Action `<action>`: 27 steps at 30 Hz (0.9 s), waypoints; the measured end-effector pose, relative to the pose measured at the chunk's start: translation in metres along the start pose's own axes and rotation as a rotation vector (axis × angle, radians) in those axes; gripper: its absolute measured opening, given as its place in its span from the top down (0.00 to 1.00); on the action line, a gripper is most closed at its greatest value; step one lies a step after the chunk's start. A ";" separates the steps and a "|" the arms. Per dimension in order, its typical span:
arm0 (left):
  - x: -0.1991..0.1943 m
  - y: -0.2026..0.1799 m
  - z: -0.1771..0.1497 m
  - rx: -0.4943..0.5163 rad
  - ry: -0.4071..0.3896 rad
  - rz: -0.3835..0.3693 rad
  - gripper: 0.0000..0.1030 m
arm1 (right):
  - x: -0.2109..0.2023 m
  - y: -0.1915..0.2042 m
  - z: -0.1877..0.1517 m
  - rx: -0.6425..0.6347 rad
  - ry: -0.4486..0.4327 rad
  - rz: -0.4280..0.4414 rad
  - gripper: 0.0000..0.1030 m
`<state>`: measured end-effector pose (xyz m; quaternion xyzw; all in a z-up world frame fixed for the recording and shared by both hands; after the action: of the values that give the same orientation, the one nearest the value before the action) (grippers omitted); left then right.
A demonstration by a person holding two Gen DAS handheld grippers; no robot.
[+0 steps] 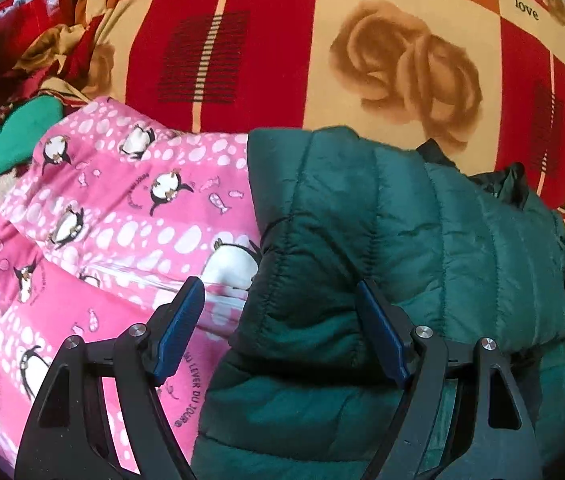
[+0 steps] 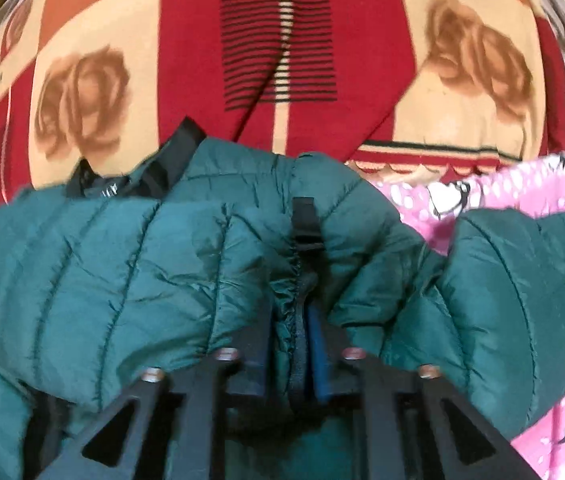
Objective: Fold large clothes
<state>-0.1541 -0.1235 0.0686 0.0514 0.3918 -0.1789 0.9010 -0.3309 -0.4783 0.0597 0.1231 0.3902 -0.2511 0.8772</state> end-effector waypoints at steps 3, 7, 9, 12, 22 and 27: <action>-0.013 -0.001 0.011 -0.015 -0.047 -0.016 0.24 | -0.024 0.004 0.010 0.046 -0.048 0.069 0.37; -0.014 -0.006 0.025 -0.030 -0.067 -0.033 0.24 | -0.040 0.043 0.022 -0.003 -0.063 0.193 0.37; -0.009 -0.011 0.029 -0.037 -0.070 -0.041 0.24 | -0.037 0.072 0.025 -0.033 -0.048 0.263 0.37; 0.005 -0.019 0.028 -0.028 -0.063 -0.033 0.24 | -0.025 0.105 0.024 -0.067 -0.034 0.300 0.37; 0.035 -0.022 0.008 -0.049 -0.034 -0.028 0.20 | 0.034 0.144 0.005 -0.135 0.011 0.219 0.34; 0.037 -0.021 0.006 -0.053 -0.031 -0.031 0.19 | 0.022 0.139 0.009 -0.121 0.018 0.239 0.34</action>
<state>-0.1345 -0.1551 0.0471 0.0185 0.3830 -0.1834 0.9052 -0.2377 -0.3722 0.0519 0.1178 0.3950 -0.1196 0.9032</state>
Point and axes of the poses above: each gripper's, at about its wrist camera, not at the fingertips, and x roughly the way its jaws point, y to its left, z to its top, the point moved 4 cm from there along x, roughly the way its jaws point, and after that the axes turned 7 degrees about -y, right-handed, at the moved point
